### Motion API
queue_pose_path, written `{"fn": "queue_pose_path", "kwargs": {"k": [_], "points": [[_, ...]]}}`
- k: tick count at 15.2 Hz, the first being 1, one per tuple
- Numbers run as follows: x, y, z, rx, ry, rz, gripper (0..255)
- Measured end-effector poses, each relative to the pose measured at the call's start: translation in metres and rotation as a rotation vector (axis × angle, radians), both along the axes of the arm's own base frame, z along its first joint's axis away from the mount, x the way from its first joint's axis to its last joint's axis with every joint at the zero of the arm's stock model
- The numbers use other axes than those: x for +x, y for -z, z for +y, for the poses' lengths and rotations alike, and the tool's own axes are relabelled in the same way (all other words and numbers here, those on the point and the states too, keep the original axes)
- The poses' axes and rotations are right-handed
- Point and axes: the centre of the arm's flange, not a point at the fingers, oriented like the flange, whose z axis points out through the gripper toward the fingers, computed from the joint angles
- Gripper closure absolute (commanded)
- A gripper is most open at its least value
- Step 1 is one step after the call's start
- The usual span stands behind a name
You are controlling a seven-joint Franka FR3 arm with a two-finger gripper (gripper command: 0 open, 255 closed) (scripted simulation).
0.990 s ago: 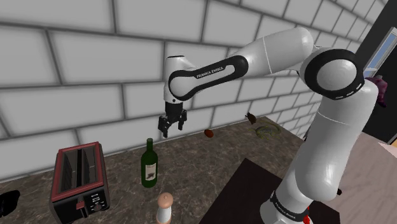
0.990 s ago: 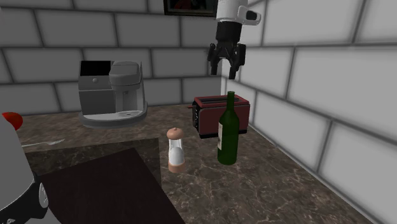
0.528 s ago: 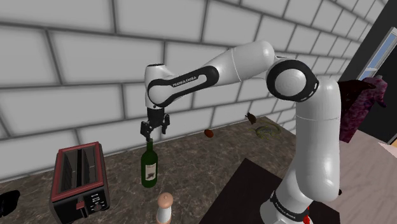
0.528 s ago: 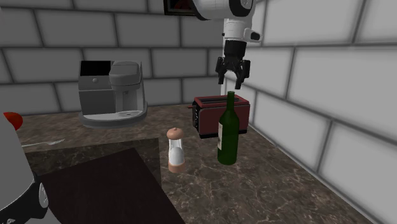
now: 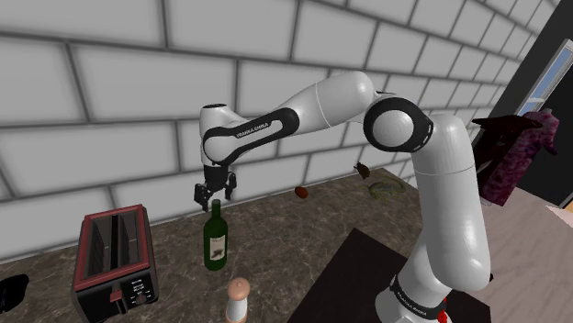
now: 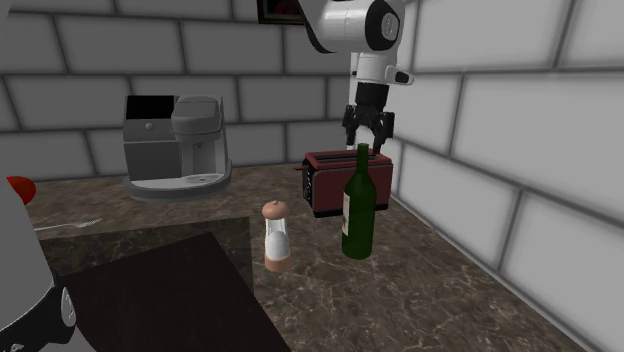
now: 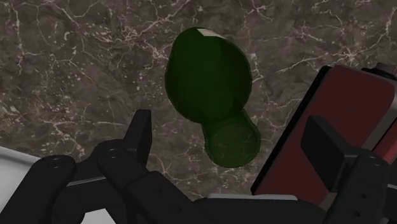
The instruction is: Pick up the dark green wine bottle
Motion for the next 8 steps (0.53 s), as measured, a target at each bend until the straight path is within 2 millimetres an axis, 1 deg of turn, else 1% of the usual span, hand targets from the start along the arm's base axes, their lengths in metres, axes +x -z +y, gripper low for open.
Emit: {"fn": "queue_pose_path", "kwargs": {"k": [2,3,8], "points": [[0.0015,0.0108,0.0004,0.000,0.000,0.000,0],[0.0009,0.0125,0.0004,0.000,0.000,0.000,255],[0.0003,0.0132,0.0007,0.000,0.000,-0.002,255]]}}
